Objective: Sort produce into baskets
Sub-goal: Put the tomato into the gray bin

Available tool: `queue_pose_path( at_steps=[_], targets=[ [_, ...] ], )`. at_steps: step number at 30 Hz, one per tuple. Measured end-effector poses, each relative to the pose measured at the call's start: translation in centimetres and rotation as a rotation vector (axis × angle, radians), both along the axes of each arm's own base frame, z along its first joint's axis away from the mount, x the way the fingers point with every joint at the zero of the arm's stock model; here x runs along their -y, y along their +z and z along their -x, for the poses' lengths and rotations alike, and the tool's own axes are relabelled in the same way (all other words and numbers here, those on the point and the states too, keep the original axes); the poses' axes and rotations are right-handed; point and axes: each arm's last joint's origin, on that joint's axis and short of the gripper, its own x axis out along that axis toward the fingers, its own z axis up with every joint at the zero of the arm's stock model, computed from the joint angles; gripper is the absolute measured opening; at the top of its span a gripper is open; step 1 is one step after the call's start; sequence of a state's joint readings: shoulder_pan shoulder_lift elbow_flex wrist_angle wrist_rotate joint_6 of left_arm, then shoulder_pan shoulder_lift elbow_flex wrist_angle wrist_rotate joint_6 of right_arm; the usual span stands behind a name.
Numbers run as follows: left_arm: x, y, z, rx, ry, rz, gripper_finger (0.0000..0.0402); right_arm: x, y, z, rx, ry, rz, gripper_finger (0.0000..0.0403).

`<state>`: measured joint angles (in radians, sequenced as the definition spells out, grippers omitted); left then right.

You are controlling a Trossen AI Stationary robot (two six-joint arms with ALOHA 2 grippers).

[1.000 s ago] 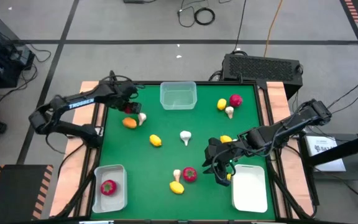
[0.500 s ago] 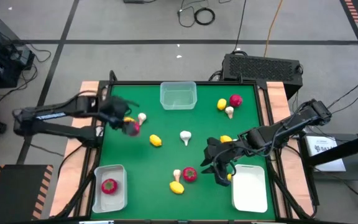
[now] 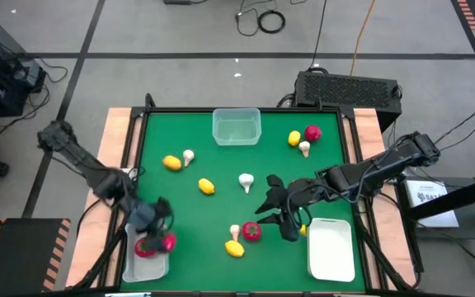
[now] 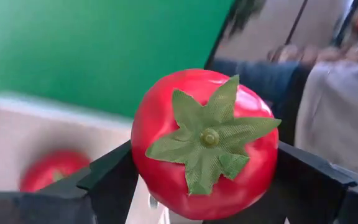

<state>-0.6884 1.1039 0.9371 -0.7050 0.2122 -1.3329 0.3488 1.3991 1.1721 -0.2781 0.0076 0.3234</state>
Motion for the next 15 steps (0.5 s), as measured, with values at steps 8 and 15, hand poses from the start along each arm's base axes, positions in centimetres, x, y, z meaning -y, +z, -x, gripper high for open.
queue_pose_path(
  at_steps=[8, 15],
  targets=[
    [2.6, -2.1, 2.0, -0.175, -0.076, -0.116, 0.0322, 0.7, 0.2, -0.4, 0.025, -0.019, -0.003, 0.0123],
    [1.6, -3.5, 3.1, -0.278, -0.054, -0.345, 0.0322, 1.1, 0.2, -0.5, 0.027, -0.030, 0.003, 0.0123]
  ],
)
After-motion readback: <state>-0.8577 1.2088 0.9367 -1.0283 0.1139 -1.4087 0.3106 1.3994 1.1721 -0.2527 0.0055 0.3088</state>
